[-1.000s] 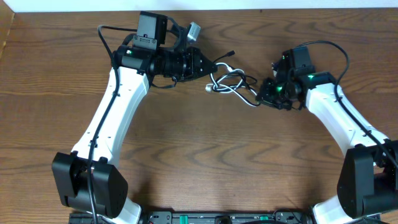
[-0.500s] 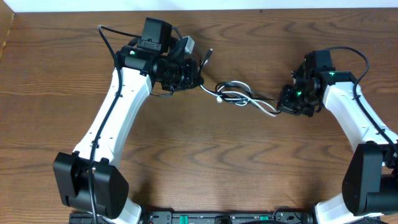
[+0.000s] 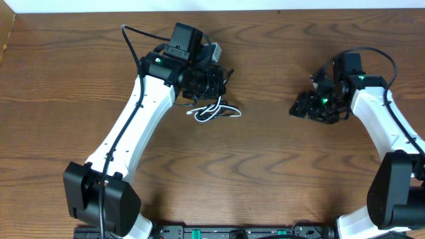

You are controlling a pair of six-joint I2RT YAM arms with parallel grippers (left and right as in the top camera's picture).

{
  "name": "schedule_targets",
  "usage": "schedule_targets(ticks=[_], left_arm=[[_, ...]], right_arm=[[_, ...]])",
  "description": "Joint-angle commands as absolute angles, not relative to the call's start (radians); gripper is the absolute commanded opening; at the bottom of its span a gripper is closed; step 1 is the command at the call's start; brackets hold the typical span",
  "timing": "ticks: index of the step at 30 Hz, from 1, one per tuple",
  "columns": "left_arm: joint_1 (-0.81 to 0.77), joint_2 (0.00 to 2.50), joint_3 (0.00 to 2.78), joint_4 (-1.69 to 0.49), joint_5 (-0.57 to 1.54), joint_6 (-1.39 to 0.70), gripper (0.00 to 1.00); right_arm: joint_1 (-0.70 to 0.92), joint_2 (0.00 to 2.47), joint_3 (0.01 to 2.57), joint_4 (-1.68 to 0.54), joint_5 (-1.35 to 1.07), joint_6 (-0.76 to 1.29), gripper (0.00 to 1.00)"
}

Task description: Untangle cables

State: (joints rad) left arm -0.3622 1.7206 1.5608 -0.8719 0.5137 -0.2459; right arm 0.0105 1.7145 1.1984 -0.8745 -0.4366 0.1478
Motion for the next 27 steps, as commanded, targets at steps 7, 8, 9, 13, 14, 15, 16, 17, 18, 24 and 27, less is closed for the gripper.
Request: schedule_targets(ticks=[7, 8, 9, 13, 14, 15, 16, 17, 18, 24, 27], left_arm=[[-0.366, 1.723, 1.556, -0.82, 0.515, -0.321, 0.07], [-0.366, 1.723, 1.556, -0.804, 0.515, -0.363, 0.07], [-0.366, 1.723, 1.556, -0.78, 0.515, -0.438, 0.08], [-0.366, 1.723, 1.556, -0.714, 0.514, -0.678, 0.07], [-0.366, 1.723, 1.556, -0.7, 0.514, -0.745, 0.07], [-0.366, 1.723, 1.556, -0.692, 0.514, -0.798, 0.07], [-0.366, 1.723, 1.556, -0.689, 0.514, -0.854, 0.08], [-0.366, 1.723, 1.556, -0.69, 0.514, -0.903, 0.07], [-0.366, 1.723, 1.556, -0.69, 0.514, -0.953, 0.08], [-0.366, 1.723, 1.556, -0.691, 0.52, -1.079, 0.07], [-0.366, 1.723, 1.556, -0.69, 0.548, -1.08, 0.07]], right_arm=[[0.042, 1.712, 1.245, -0.787, -0.944, -0.001, 0.65], [0.056, 1.712, 1.245, -0.77, -0.983, 0.004, 0.65], [0.075, 1.712, 1.245, -0.745, -1.02, 0.007, 0.65], [0.126, 1.712, 1.245, -0.657, -1.077, 0.006, 0.65], [0.135, 1.712, 1.245, -0.63, -1.089, 0.007, 0.65], [0.145, 1.712, 1.245, -0.596, -1.103, 0.007, 0.64], [0.152, 1.712, 1.245, -0.562, -1.113, 0.007, 0.64], [0.161, 1.712, 1.245, -0.52, -1.114, 0.009, 0.63], [0.17, 1.712, 1.245, -0.482, -1.108, 0.017, 0.63], [0.239, 1.712, 1.245, -0.275, -0.995, 0.109, 0.57], [0.273, 1.712, 1.245, -0.258, -0.922, 0.111, 0.52]])
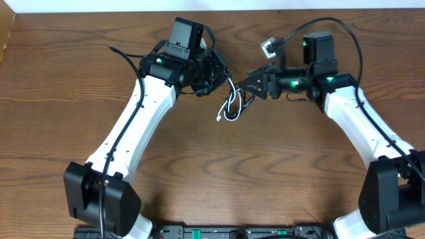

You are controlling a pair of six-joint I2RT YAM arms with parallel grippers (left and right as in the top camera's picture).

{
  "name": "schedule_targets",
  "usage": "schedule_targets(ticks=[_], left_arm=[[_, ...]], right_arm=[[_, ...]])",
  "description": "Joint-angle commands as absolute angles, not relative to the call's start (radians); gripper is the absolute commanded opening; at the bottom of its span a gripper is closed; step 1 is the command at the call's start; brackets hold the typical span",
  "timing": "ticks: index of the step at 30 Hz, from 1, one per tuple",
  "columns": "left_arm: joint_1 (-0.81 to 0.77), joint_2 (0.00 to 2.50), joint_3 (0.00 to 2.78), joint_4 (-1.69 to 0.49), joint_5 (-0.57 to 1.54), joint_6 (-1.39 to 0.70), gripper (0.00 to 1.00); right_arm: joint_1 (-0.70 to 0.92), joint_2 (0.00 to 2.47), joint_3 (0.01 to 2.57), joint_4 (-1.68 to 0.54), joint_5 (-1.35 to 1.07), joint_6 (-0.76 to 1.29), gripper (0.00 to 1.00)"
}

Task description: Untangle cables

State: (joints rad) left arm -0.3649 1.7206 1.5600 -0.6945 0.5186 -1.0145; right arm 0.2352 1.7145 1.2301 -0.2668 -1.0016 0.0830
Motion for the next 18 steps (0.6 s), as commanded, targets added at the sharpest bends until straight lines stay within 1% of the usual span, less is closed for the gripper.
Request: schedule_targets(ticks=[1, 5, 6, 7, 9, 14, 18], left_arm=[[-0.366, 1.723, 1.556, -0.69, 0.55, -1.085, 0.07], [-0.366, 1.723, 1.556, -0.69, 0.55, -1.091, 0.07], [-0.366, 1.723, 1.556, -0.69, 0.55, -1.091, 0.08], [-0.366, 1.723, 1.556, -0.69, 0.55, -1.09, 0.08], [-0.366, 1.723, 1.556, -0.691, 0.55, -1.09, 0.08], [-0.366, 1.723, 1.556, -0.695, 0.55, -1.09, 0.08], [-0.366, 1.723, 1.556, -0.698, 0.549, -1.089, 0.08]], right_arm=[[0.287, 1.712, 1.245, -0.258, -0.905, 0.111, 0.5], [0.33, 1.712, 1.245, -0.26, -0.871, 0.104, 0.46], [0.339, 1.712, 1.245, -0.259, -0.861, 0.104, 0.43], [0.35, 1.712, 1.245, -0.258, -0.834, 0.109, 0.35], [0.355, 1.712, 1.245, -0.257, -0.806, 0.123, 0.29], [0.355, 1.712, 1.245, -0.228, -0.776, 0.188, 0.17], [0.355, 1.712, 1.245, -0.223, -0.776, 0.199, 0.11]])
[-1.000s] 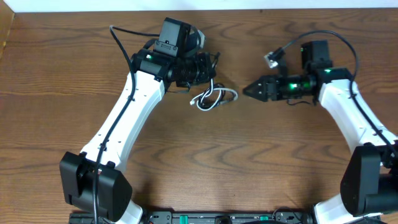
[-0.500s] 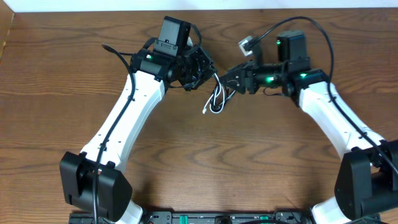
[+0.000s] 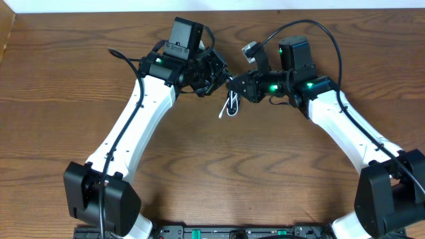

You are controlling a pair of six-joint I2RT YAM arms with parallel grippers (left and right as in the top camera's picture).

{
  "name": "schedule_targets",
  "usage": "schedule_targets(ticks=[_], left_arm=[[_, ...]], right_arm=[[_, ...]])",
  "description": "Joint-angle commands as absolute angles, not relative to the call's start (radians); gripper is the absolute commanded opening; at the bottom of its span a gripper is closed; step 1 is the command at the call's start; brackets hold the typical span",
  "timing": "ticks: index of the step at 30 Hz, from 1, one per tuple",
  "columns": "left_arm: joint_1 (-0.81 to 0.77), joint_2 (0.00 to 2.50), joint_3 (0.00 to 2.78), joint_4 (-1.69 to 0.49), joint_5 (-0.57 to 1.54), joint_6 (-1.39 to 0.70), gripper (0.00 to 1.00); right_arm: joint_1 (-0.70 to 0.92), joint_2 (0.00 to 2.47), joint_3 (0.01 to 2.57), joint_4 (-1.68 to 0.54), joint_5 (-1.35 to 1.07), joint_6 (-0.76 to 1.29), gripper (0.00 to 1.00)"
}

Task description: Untangle cables

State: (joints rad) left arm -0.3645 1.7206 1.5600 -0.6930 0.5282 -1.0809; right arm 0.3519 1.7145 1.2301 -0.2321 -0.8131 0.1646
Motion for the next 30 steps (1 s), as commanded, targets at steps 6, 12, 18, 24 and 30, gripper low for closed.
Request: schedule_targets(ticks=[6, 12, 18, 24, 30], left_arm=[[-0.366, 1.723, 1.556, -0.698, 0.548, -1.009, 0.08], [-0.363, 1.723, 1.556, -0.702, 0.53, -0.71, 0.16], [-0.363, 1.723, 1.556, -0.773, 0.531, -0.359, 0.32], [-0.363, 1.731, 1.553, -0.807, 0.66, -0.203, 0.36], [-0.364, 1.777, 1.552, -0.798, 0.701, -0.121, 0.37]], right_arm=[[0.354, 1.712, 1.245, -0.208, -0.75, 0.258, 0.01], [0.338, 1.712, 1.245, -0.2, -0.739, 0.312, 0.01], [0.271, 1.712, 1.245, -0.255, -0.776, 0.313, 0.01], [0.22, 1.712, 1.245, -0.259, -0.901, 0.274, 0.01], [0.197, 1.712, 1.245, -0.263, -1.02, 0.253, 0.01]])
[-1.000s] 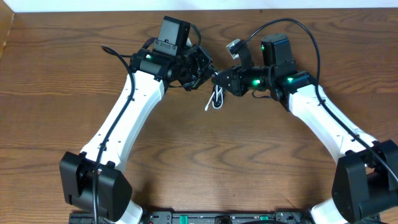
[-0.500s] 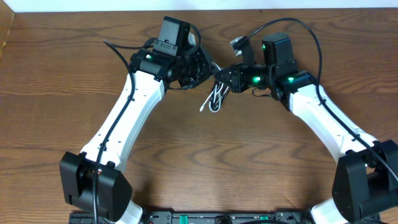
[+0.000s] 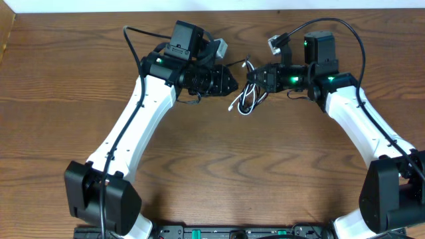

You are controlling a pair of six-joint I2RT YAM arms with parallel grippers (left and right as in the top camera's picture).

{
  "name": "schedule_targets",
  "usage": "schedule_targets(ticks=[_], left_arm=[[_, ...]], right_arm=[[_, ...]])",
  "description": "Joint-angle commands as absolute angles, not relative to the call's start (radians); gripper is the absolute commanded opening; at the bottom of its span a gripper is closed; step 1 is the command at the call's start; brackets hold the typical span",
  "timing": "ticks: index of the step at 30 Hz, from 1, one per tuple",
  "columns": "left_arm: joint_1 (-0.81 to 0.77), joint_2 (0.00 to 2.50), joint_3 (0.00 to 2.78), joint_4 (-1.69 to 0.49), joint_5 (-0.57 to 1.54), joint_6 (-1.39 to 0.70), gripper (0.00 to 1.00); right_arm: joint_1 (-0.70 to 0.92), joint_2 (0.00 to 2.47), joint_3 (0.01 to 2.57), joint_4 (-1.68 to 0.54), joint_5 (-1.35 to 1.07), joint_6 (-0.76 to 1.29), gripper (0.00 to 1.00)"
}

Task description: Untangle cables

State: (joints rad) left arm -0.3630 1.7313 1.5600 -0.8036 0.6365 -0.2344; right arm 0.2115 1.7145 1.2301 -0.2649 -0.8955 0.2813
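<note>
Only the overhead view is given. A small bundle of white and black cables [image 3: 246, 101] hangs in loops just below my right gripper [image 3: 254, 77], which looks shut on its upper part. A thin dark strand [image 3: 234, 64] runs from there leftward to my left gripper [image 3: 231, 83], which points right and appears shut on that end. The two grippers face each other at the back middle of the table, a short gap apart. The fingertips are dark and partly hidden by the wrists.
The wooden table [image 3: 212, 172] stretches forward of the grippers. Its back edge meets a white strip [image 3: 212, 5] at the top. Both arm bases stand at the front edge, left [image 3: 99, 199] and right [image 3: 395, 192].
My right gripper has drawn back to the right, and the cable bundle now hangs under it instead of between the touching grippers. The left gripper has turned slightly; a dark strand spans the gap.
At first the left gripper stood over the bundle lying on the table, with the right arm far right. Then the bundle hung lifted from the left gripper as the right one came near. They met at the bundle, and now stand apart with it stretched between them.
</note>
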Motion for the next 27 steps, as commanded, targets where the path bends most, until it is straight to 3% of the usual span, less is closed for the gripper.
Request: schedule_targets(ticks=[1, 17, 27], left_arm=[[-0.364, 1.789, 1.552, -0.793, 0.735, -0.092, 0.37], [-0.366, 1.913, 1.552, -0.704, 0.925, -0.003, 0.35], [-0.365, 1.969, 1.552, -0.693, 1.006, 0.004, 0.12]], right_arm=[[0.197, 1.712, 1.245, -0.264, -1.032, 0.253, 0.01], [0.196, 1.712, 1.245, -0.277, -1.051, 0.253, 0.01], [0.19, 1.712, 1.245, -0.278, -1.05, 0.253, 0.01]])
